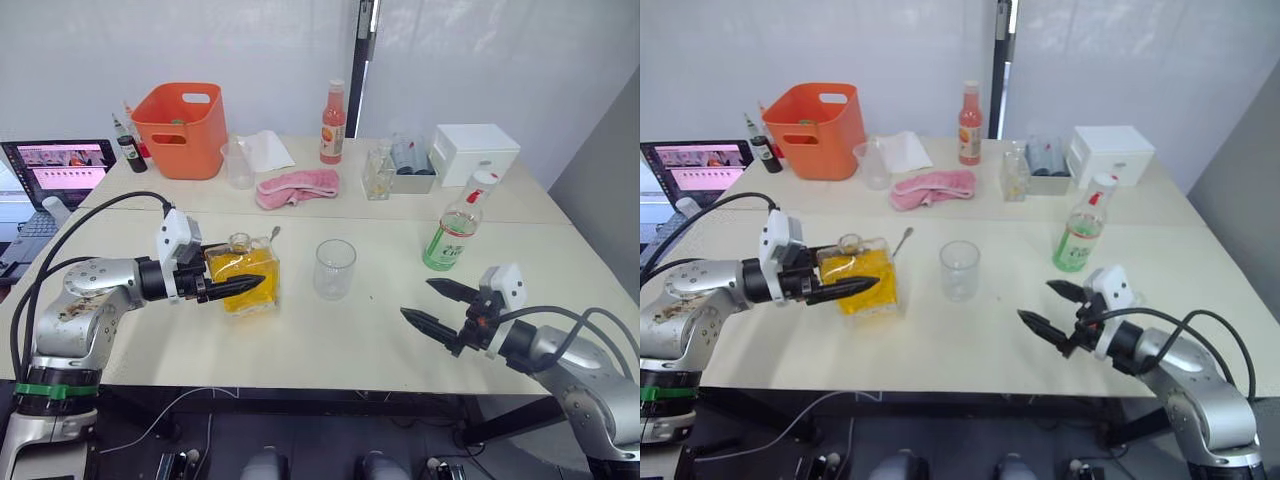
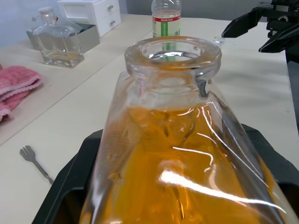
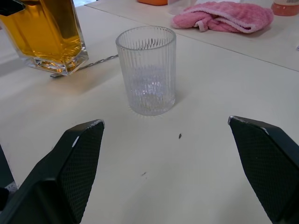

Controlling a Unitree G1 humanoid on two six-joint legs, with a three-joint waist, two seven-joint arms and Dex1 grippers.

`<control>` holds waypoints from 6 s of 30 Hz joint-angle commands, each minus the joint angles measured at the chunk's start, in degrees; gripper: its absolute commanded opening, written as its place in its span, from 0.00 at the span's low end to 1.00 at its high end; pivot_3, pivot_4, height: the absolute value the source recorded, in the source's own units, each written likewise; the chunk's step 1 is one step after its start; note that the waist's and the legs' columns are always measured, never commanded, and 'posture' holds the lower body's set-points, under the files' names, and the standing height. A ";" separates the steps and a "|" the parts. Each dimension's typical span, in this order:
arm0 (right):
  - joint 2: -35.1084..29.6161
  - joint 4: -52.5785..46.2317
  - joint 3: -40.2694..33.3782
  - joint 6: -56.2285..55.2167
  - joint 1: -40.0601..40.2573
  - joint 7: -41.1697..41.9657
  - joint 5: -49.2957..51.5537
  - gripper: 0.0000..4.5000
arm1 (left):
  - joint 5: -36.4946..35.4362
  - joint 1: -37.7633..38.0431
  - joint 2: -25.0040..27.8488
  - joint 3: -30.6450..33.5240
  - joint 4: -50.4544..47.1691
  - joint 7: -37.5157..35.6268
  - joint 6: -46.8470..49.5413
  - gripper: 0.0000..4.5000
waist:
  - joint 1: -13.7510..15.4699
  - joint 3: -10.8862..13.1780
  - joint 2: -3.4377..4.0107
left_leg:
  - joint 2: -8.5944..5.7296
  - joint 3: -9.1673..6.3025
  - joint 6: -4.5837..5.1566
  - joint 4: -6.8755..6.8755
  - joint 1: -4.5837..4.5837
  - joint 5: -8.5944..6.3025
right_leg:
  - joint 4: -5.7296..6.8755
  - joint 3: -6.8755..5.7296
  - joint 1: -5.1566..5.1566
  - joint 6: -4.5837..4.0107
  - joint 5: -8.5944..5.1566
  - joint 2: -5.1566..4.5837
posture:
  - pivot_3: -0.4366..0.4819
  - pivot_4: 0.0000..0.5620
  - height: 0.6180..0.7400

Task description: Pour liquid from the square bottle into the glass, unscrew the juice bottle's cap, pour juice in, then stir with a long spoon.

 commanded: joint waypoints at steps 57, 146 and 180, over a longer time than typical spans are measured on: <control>7.30 -6.47 5.18 3.29 -5.88 -10.86 0.27 1.00 | 56.60 -43.64 -18.96 -24.80 65.79 47.25 -76.56 0.62 | 0.17 0.15 -0.25 | -0.13 -0.02 0.04 0.05 -0.30 -0.02 | 0.05 -0.07 -0.18 0.09 0.06 -0.07 | 0.48 0.27 0.79; 8.62 -5.39 4.84 3.21 -6.83 -12.81 -0.19 1.00 | 49.66 -43.26 -20.34 -22.92 69.44 44.42 -72.79 0.62 | 0.09 0.15 -0.24 | -0.17 -0.02 0.04 0.08 -0.33 -0.02 | 0.13 -0.11 -0.19 0.10 0.07 -0.11 | 0.48 0.27 0.79; 1.73 -11.50 -1.87 10.19 -3.90 -11.37 8.29 1.00 | 13.21 -12.16 -20.41 12.32 9.61 53.65 -7.14 0.62 | 0.14 0.16 -0.30 | -0.16 -0.29 0.01 0.24 -0.30 0.00 | 0.59 -0.16 -0.15 0.10 0.08 -0.16 | 0.48 0.27 0.79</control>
